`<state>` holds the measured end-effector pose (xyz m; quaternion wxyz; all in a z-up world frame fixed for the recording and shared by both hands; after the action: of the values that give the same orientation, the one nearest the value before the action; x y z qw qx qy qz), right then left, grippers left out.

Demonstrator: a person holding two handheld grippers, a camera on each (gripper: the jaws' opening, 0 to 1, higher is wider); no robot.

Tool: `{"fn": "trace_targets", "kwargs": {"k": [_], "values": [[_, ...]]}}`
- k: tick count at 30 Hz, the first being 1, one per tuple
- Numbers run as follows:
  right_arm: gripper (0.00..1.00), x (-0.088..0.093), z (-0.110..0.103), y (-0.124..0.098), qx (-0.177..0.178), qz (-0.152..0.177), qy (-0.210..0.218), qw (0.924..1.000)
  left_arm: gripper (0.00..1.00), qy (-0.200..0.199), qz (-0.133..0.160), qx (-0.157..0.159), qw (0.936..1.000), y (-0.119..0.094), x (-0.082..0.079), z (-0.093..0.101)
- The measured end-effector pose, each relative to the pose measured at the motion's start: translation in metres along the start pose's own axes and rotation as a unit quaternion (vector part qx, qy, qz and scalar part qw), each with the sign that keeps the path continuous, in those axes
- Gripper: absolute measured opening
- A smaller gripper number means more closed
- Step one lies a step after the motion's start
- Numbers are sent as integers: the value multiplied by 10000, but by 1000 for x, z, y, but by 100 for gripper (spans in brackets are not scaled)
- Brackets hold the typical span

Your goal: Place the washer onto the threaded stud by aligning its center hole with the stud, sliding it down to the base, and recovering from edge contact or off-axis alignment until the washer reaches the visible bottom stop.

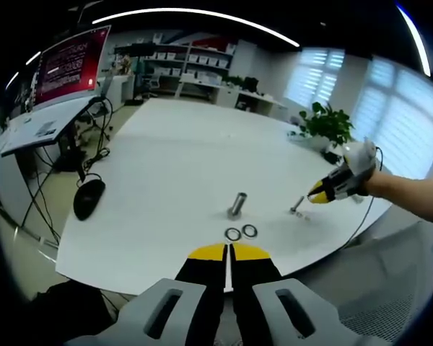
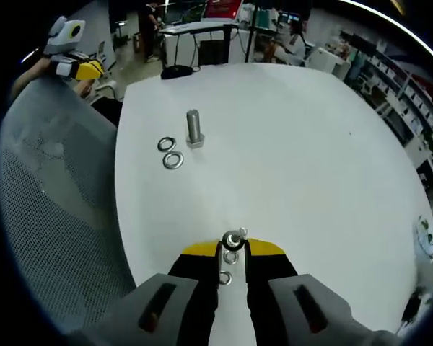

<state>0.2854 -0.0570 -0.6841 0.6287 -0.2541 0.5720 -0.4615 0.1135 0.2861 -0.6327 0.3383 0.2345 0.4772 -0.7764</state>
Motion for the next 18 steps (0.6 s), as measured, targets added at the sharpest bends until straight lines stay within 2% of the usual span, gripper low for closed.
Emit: {"fn": "trace_targets", "kwargs": {"k": [13, 18], "values": [[15, -3, 10, 13, 38, -168, -9, 9999, 0, 15, -7, -6, 10000, 0, 0, 0], [15, -4, 9, 16, -83, -234, -54, 9997, 0, 8, 4, -5, 10000, 0, 0, 0]]}}
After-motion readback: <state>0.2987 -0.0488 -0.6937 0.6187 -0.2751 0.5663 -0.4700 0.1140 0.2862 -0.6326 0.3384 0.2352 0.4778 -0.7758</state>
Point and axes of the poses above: the point that each gripper's makers call its tool centre point, and the gripper's own axes: y roughly forward along the fingers, z roughly to its right, x roughly out of its underside, the point moved 10 cm from there along -y, roughly backward along the fingers, and after that the axes turned 13 degrees about -y, right-handed, at the moved point
